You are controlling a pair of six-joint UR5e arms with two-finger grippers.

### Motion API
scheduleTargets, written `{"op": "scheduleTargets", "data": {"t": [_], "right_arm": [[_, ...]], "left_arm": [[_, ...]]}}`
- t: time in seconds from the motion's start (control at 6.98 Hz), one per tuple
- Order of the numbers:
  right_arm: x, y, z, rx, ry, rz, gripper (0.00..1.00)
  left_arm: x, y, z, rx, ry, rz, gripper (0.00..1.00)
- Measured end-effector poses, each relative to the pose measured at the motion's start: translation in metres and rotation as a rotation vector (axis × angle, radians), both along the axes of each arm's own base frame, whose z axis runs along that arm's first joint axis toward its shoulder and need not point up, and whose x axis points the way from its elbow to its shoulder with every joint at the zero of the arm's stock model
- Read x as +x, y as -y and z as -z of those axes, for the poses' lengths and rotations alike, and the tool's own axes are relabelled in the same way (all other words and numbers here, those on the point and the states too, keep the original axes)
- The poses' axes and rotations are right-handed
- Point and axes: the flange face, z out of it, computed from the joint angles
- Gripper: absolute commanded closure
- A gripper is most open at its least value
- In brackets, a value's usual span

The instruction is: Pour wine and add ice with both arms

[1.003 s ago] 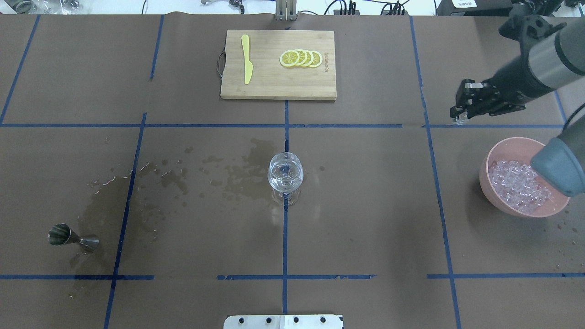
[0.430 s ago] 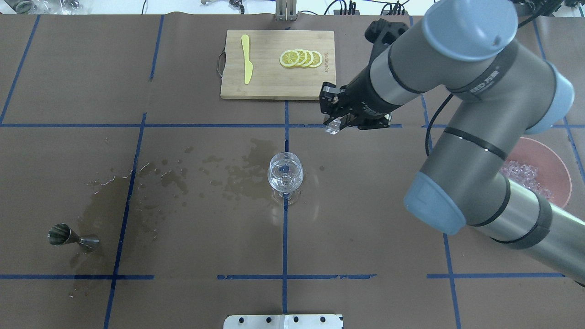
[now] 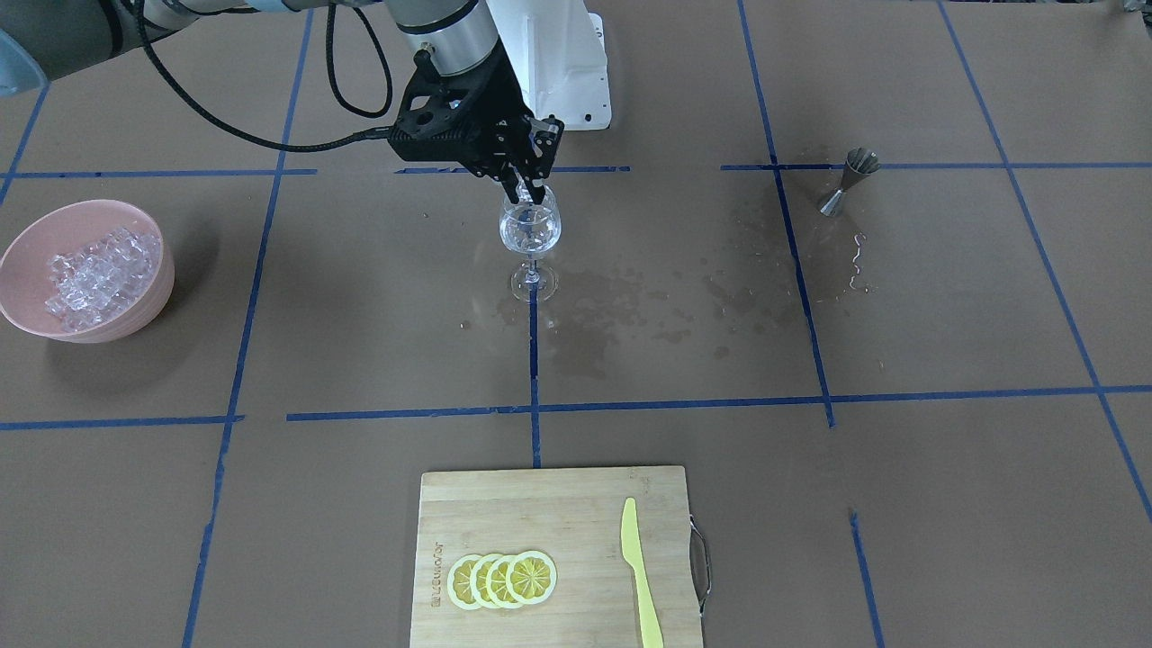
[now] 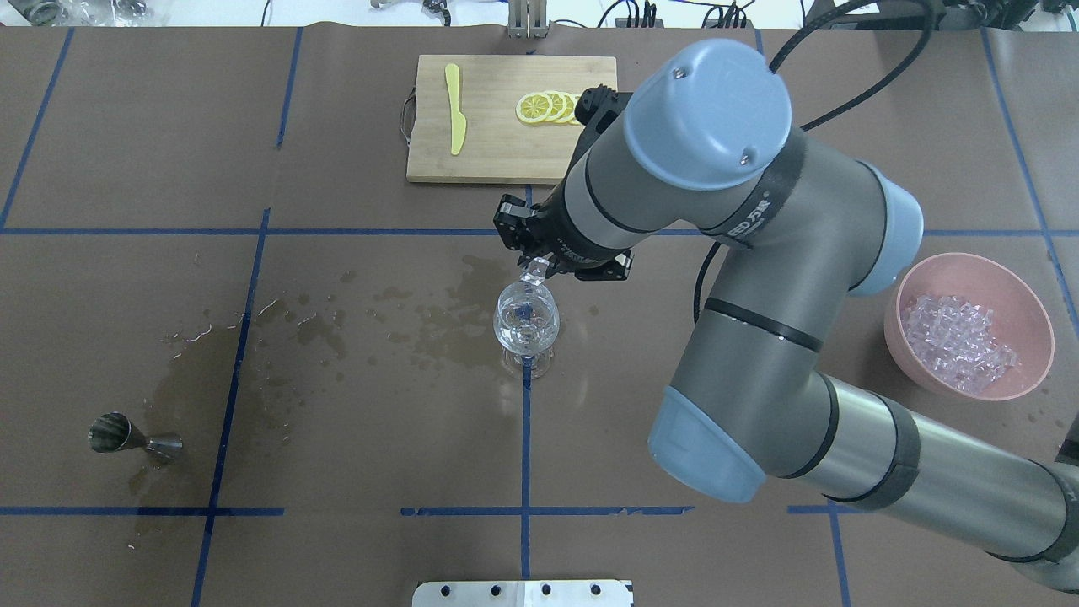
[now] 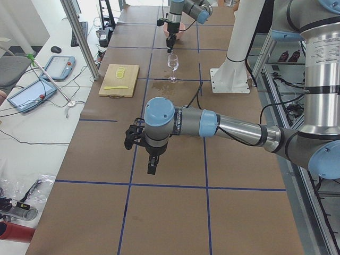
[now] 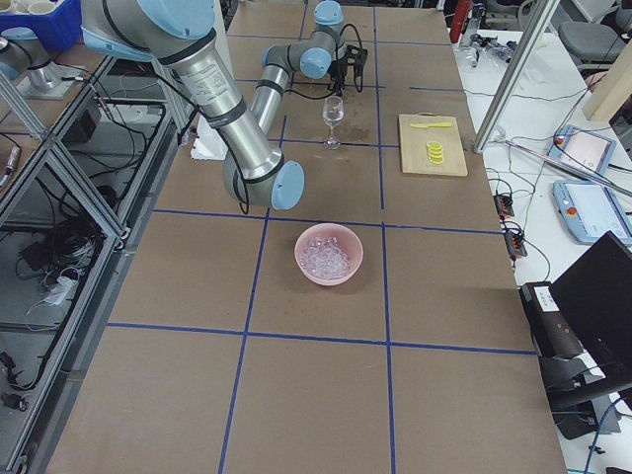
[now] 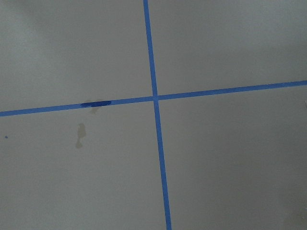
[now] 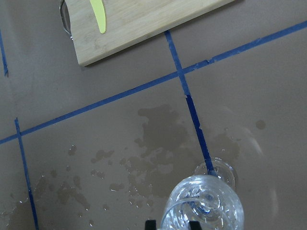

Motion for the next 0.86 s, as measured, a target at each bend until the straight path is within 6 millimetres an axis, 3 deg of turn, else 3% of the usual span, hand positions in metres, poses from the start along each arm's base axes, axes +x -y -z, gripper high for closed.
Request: {"op": "scheduleTargets", "data": {"t": [0.29,0.43,0.72,0.86], "right_arm": [[-0.0085,-0.0087,-0.0022,-0.002,-0.009,0.009,0.99],[-0.011,-0.0111,-0.0038,-0.004,-0.013,0.014,0.56],[-0.013,-0.0119,-0.0079,-0.008,-0.02,0.016,0.23],[-0.0135,-0.012,-0.0094,-0.009,-0.022,0.017,0.22]], "left_arm": [[-0.0002,-0.0007,-0.0008,-0.001,0.0,0.001,0.0],[-0.0004,-0.0013,-0.0013,-0.003,-0.001,0.002,0.0],[-0.0006,-0.0019,-0.001,-0.004,-0.001,0.004,0.0],[-0.0008,-0.0021,-0.0008,-0.004,-0.001,0.005,0.0]]}}
